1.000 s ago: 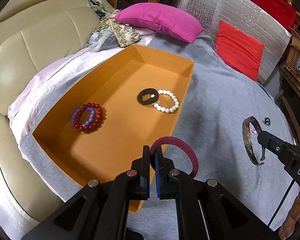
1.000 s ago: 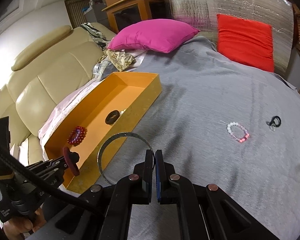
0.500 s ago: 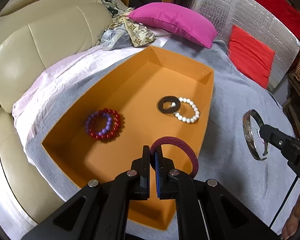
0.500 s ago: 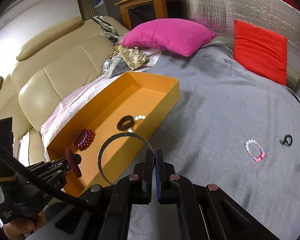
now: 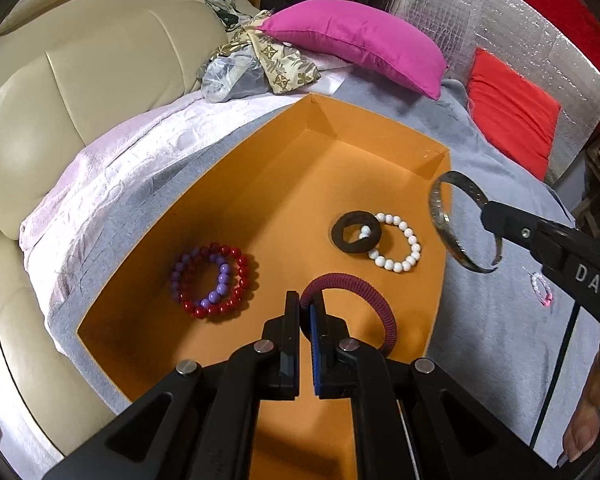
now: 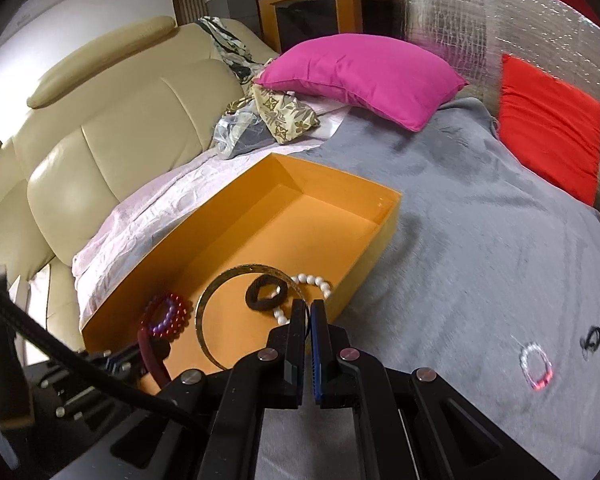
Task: Organize jewelry
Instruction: 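Open both tools to drop the bangles into the orange box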
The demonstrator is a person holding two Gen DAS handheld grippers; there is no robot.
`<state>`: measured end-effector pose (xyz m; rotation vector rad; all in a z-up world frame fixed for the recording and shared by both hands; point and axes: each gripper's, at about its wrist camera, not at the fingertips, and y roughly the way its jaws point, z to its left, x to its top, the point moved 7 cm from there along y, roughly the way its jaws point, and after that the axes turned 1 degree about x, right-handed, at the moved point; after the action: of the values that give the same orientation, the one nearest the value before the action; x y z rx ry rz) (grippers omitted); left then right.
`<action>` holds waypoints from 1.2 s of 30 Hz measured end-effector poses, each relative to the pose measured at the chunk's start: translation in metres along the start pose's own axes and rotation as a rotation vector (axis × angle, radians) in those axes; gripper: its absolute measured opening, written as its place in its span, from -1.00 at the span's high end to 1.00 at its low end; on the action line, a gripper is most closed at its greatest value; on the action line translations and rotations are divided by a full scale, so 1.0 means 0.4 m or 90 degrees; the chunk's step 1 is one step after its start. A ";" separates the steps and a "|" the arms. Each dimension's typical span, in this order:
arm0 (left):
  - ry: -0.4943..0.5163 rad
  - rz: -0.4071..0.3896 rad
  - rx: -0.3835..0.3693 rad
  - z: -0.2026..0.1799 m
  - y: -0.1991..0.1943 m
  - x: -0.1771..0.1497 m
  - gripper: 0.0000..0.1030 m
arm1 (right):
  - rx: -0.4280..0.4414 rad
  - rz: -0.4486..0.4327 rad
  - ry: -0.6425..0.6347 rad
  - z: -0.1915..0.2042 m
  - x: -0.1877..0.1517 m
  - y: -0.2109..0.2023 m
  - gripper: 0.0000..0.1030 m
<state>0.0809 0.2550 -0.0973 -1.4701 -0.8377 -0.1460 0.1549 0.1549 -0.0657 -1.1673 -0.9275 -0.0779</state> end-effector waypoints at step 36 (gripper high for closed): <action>-0.045 0.031 0.033 0.059 0.165 0.125 0.91 | -0.047 0.085 -0.008 -0.028 0.122 0.292 0.94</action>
<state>0.1447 0.3058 -0.1248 -1.4520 -0.8553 -0.0353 0.2511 0.2156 -0.1219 -1.2961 -0.8614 0.0032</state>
